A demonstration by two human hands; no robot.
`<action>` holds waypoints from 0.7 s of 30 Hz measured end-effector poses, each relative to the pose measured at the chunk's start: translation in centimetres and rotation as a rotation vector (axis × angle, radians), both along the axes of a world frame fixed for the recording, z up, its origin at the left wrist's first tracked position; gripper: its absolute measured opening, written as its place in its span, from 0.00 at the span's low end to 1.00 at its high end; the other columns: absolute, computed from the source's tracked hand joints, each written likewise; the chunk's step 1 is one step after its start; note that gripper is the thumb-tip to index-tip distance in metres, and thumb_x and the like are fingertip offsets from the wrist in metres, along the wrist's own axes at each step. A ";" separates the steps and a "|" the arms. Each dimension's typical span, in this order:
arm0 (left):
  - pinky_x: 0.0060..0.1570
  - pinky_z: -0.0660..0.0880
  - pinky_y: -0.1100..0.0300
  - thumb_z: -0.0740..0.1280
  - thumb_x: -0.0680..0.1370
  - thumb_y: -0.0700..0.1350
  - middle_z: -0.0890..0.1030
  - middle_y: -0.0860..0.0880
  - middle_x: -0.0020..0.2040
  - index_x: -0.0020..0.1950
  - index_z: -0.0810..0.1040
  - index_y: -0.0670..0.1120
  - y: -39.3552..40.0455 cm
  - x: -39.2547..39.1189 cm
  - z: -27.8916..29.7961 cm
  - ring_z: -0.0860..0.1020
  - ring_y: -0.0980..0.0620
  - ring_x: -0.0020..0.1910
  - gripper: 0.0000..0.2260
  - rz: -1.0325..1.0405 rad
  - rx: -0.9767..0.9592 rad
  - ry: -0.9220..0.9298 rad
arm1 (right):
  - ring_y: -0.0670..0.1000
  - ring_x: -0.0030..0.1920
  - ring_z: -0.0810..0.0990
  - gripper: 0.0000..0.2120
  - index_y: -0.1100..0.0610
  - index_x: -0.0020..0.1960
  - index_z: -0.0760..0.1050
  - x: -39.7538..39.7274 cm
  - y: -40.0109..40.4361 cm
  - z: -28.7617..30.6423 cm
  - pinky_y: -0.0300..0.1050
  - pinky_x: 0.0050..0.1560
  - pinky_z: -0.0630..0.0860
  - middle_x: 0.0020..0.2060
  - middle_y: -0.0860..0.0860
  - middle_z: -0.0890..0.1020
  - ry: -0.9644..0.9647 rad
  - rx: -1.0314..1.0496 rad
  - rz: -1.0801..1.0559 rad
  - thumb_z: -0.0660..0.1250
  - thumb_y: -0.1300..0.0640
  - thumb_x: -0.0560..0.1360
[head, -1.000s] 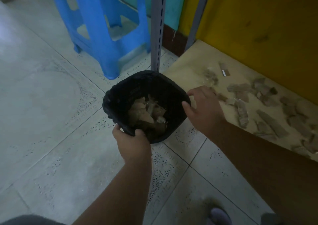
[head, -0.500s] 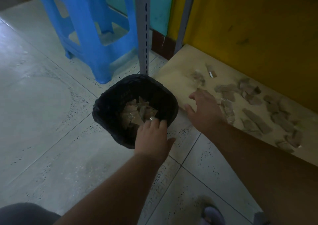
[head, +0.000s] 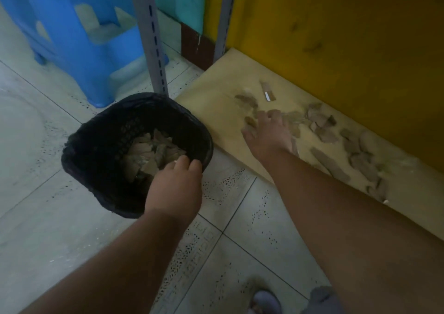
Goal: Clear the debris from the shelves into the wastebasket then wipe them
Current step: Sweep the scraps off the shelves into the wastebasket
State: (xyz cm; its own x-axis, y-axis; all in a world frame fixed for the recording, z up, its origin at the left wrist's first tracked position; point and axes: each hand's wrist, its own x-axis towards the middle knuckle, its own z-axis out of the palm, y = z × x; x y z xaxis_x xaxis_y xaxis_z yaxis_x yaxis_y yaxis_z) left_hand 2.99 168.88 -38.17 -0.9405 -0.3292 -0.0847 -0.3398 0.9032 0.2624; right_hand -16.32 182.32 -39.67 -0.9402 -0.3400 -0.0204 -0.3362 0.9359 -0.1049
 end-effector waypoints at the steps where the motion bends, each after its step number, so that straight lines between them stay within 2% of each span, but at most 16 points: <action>1: 0.47 0.69 0.58 0.60 0.81 0.47 0.74 0.49 0.56 0.60 0.72 0.49 -0.1 0.0 0.0 0.73 0.50 0.50 0.08 -0.005 -0.002 0.000 | 0.61 0.68 0.64 0.28 0.51 0.70 0.65 -0.8 -0.4 -0.3 0.57 0.65 0.66 0.69 0.57 0.65 0.003 0.005 -0.005 0.61 0.37 0.76; 6: 0.46 0.66 0.61 0.60 0.82 0.49 0.73 0.51 0.54 0.64 0.71 0.52 -1.0 -0.1 -0.7 0.64 0.55 0.45 0.12 -0.005 -0.010 -0.007 | 0.62 0.75 0.55 0.37 0.44 0.77 0.53 -3.7 -2.6 -1.8 0.62 0.71 0.60 0.77 0.56 0.52 -0.049 0.006 0.062 0.63 0.35 0.74; 9: 0.46 0.68 0.61 0.60 0.82 0.49 0.73 0.51 0.55 0.66 0.70 0.52 -1.2 -0.4 -0.7 0.64 0.55 0.45 0.13 -0.018 -0.021 -0.012 | 0.61 0.76 0.51 0.34 0.41 0.78 0.48 -4.6 -3.4 -2.9 0.63 0.69 0.60 0.79 0.53 0.45 -0.072 0.084 0.134 0.59 0.36 0.77; 12: 0.45 0.65 0.62 0.59 0.82 0.50 0.73 0.51 0.57 0.67 0.69 0.53 -1.3 -0.2 -0.8 0.64 0.55 0.46 0.14 -0.011 -0.020 -0.015 | 0.61 0.71 0.61 0.27 0.43 0.77 0.51 -4.3 -3.9 -4.2 0.59 0.65 0.64 0.77 0.56 0.54 -0.006 0.173 0.185 0.53 0.40 0.80; 14: 0.44 0.64 0.62 0.59 0.82 0.51 0.73 0.51 0.57 0.67 0.69 0.53 -1.3 -0.1 -0.7 0.65 0.55 0.46 0.14 -0.006 -0.026 -0.006 | 0.61 0.65 0.67 0.23 0.47 0.75 0.55 -3.5 -3.8 -4.8 0.57 0.61 0.67 0.70 0.59 0.63 0.081 0.176 0.197 0.53 0.47 0.81; 16: 0.44 0.64 0.62 0.57 0.82 0.52 0.73 0.51 0.57 0.67 0.69 0.53 -1.3 0.0 -0.8 0.66 0.55 0.46 0.14 -0.004 -0.024 0.005 | 0.61 0.62 0.69 0.20 0.51 0.71 0.59 -3.4 -3.6 -5.0 0.55 0.59 0.69 0.64 0.60 0.67 0.127 0.110 0.187 0.56 0.55 0.80; 18: 0.44 0.64 0.62 0.55 0.83 0.54 0.73 0.52 0.57 0.67 0.70 0.53 -1.4 -0.1 -0.8 0.68 0.54 0.47 0.15 0.001 -0.016 0.013 | 0.62 0.59 0.70 0.19 0.54 0.67 0.62 -4.0 -3.4 -5.0 0.54 0.56 0.70 0.60 0.61 0.69 0.095 0.032 0.160 0.58 0.62 0.77; 21: 0.44 0.64 0.63 0.56 0.82 0.55 0.75 0.53 0.56 0.65 0.74 0.54 -1.6 0.1 -0.8 0.68 0.55 0.46 0.15 0.020 0.011 0.041 | 0.62 0.55 0.74 0.16 0.53 0.61 0.66 -4.9 -3.1 -4.4 0.52 0.51 0.72 0.56 0.59 0.73 -0.047 -0.179 0.031 0.58 0.64 0.75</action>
